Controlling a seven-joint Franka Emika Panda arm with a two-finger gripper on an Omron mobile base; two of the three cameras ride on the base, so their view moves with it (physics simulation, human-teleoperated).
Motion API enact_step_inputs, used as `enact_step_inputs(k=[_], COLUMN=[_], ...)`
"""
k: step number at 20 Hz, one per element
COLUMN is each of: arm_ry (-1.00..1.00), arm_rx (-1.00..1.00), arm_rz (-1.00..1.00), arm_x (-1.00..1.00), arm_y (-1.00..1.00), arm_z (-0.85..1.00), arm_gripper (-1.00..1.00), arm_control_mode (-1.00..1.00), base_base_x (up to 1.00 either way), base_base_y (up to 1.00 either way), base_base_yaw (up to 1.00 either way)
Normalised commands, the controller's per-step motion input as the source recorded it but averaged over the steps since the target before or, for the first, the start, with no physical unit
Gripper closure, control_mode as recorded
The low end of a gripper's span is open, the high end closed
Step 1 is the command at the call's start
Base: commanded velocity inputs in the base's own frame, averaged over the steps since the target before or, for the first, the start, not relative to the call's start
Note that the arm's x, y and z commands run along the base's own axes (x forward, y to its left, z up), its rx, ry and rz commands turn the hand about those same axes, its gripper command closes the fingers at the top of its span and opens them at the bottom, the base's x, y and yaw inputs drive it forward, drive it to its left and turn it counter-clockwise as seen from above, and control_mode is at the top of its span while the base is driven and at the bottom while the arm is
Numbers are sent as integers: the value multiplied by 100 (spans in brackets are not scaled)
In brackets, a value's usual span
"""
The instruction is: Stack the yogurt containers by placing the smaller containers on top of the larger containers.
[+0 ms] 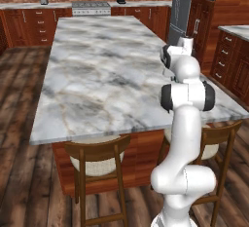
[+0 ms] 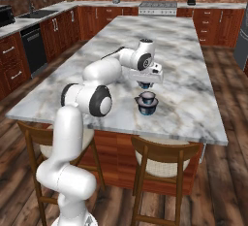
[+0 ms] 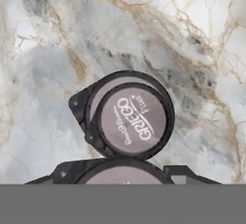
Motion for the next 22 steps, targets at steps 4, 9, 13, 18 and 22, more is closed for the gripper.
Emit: enact_step_inputs(k=[4,9,13,18,22], arm_ry=[0,0,0,0,0], arm_rx=[0,0,0,1,0], arm_rz=[0,0,0,1,0], arm_x=[9,9,13,3,0], arm_y=[-1,-3,-13,-16,0], arm_z=[-15,-16,-9,-2,0], arm_gripper=[100,100,100,100,100], arm_control_mode=[-100,-100,-100,-100,-100], base_base_x=[0,0,0,0,0], base_base_y=[0,0,0,0,0], base_base_yaw=[0,0,0,0,0])
